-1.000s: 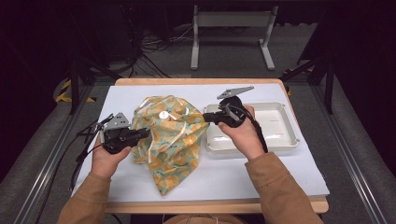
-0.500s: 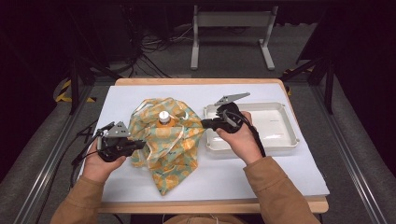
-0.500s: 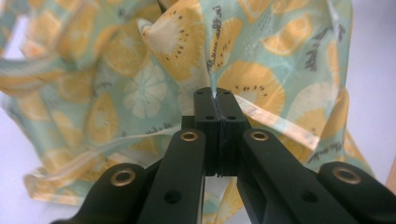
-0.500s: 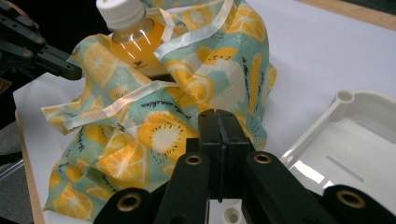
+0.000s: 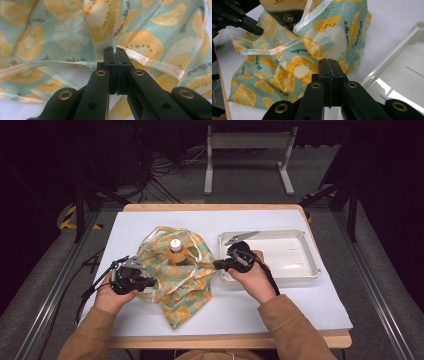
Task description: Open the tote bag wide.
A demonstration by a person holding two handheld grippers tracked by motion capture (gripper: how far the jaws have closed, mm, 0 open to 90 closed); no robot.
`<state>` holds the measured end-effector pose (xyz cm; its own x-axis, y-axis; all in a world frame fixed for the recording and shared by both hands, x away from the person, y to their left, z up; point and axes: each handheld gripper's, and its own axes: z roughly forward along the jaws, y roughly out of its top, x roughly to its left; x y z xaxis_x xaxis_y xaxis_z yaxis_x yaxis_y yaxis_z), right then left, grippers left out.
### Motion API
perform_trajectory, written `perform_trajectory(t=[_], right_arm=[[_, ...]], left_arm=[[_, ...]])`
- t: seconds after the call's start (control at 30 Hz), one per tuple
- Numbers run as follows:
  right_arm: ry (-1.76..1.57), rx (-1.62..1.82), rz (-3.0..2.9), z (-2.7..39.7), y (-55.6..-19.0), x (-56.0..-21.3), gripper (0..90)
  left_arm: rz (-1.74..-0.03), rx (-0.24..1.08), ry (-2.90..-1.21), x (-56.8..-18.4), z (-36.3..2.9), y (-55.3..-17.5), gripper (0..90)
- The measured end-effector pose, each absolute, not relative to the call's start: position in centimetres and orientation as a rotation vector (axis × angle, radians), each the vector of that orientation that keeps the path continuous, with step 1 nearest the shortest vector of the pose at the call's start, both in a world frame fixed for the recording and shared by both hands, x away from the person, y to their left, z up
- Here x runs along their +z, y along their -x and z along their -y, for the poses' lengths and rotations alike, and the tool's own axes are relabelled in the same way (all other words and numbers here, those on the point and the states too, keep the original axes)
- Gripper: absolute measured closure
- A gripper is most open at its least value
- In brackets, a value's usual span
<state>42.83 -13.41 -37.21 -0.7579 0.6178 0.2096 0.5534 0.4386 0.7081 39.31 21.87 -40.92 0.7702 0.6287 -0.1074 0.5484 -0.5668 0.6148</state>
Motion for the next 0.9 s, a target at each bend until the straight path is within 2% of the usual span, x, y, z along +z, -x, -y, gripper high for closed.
perform_trajectory(t=[0.33,0.57,0.77,0.9], right_arm=[[-1.067,1.166,-2.648,12.9,-42.4,-39.3,90.0],[-1.077,1.154,-2.662,13.0,-42.2,-40.1,89.9],[-1.063,1.170,-2.654,13.0,-42.0,-39.7,88.8],[-1.040,1.181,-2.646,13.1,-41.7,-39.1,85.0]], left_arm=[[-0.944,0.104,-2.340,-42.7,-22.2,-40.3,87.4],[-0.934,0.087,-2.299,-42.4,-22.8,-40.2,85.0],[-0.913,0.093,-2.261,-41.6,-23.4,-39.5,79.1],[-0.898,0.110,-2.226,-41.0,-24.3,-38.8,71.0]])
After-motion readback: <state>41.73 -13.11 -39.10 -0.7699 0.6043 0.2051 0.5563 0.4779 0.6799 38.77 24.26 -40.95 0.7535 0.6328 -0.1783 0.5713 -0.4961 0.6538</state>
